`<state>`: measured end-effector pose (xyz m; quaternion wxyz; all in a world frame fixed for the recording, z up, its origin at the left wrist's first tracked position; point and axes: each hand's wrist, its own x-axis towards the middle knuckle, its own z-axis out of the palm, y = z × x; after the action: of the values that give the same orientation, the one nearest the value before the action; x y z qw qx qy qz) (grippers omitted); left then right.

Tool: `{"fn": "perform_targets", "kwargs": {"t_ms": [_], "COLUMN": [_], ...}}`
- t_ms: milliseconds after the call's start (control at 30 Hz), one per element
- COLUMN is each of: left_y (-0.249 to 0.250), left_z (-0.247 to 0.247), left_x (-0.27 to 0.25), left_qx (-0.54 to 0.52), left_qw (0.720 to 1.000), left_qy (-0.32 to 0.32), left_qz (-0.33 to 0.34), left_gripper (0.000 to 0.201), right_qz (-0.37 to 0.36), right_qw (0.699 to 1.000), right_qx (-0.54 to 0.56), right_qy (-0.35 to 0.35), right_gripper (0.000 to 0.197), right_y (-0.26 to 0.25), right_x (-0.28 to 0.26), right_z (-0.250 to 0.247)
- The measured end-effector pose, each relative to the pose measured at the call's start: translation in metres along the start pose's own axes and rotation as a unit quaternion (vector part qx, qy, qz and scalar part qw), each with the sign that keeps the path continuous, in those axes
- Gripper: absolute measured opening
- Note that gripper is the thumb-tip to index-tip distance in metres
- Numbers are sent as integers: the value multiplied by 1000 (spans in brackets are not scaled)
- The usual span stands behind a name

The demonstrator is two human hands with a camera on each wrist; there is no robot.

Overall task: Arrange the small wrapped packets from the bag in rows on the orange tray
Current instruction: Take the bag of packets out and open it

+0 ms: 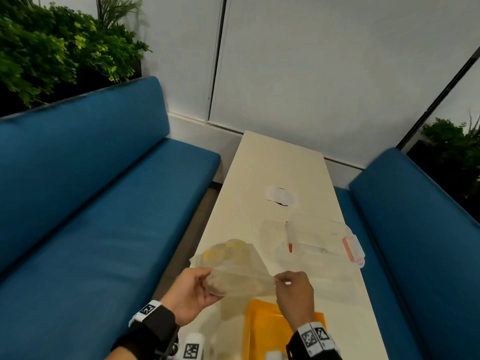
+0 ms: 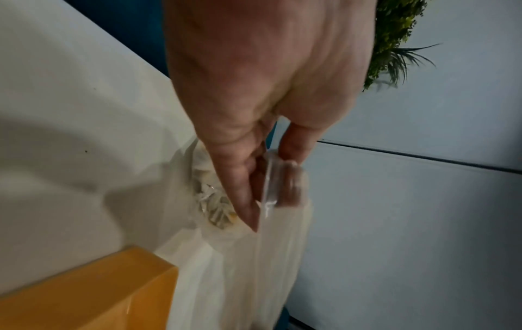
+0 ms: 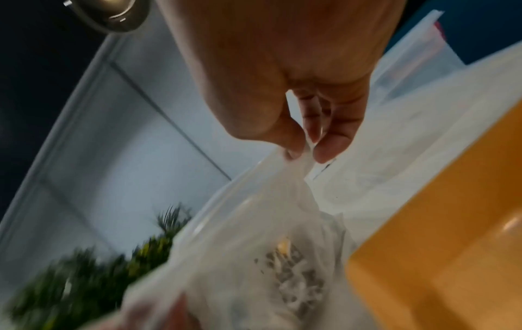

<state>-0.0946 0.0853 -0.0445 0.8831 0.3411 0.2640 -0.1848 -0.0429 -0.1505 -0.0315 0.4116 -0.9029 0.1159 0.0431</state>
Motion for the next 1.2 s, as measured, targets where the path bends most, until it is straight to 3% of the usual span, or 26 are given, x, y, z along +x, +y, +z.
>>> {"fn": "perform_targets", "kwargs": {"t_ms": [67,133,267,333,433,533,600,667,733,800,967,1033,1167,1200], "left_y": [0,-1,-2,1,3,6,7,8,8,7,2,1,7,9], "left_z": [3,2,-2,-4,-8,-9,-8,-6,-3,0,-6,-9,-6,-7], "left_x": [-1,2,6,8,13,19,21,23,22,20,8,8,9,9], "left_qx": [17,21,-28,-72,-126,-110,-80,-52,-33,8,126,204,270,272], "left_qw": [1000,999,999,997,990,989,990,992,995,995,989,971,931,927], "left_qy": [5,15,26,41,47,75,101,106,95,98,53,86,178,191], "left_qz": [-20,-33,-23,5,47,62,58,42,26,29,54,94,170,175], "left_gripper": [37,35,32,29,29,18,26,43,51,45,42,51,11,19], "right_qz": [91,161,215,241,247,213,162,92,17,-1,147,171,195,188], "right_qw": [982,936,861,840,857,882,889,918,956,972,933,924,917,919], "right_qx": [161,302,437,461,426,385,367,292,178,135,288,314,325,322], "right_qy": [-33,-85,-147,-152,-153,-172,-222,-253,-235,-191,-156,-135,-126,-130], "right_gripper": [18,21,25,30,31,16,19,32,25,20,32,39,35,36], "right_y": [-8,-15,-17,-17,-18,-27,-32,-31,-29,-30,-26,-23,-23,-23], "right_x": [2,1,2,3,5,1,-2,0,2,6,31,40,45,45], "right_z": [-2,-4,0,4,14,21,24,29,36,44,56,61,73,75]}}
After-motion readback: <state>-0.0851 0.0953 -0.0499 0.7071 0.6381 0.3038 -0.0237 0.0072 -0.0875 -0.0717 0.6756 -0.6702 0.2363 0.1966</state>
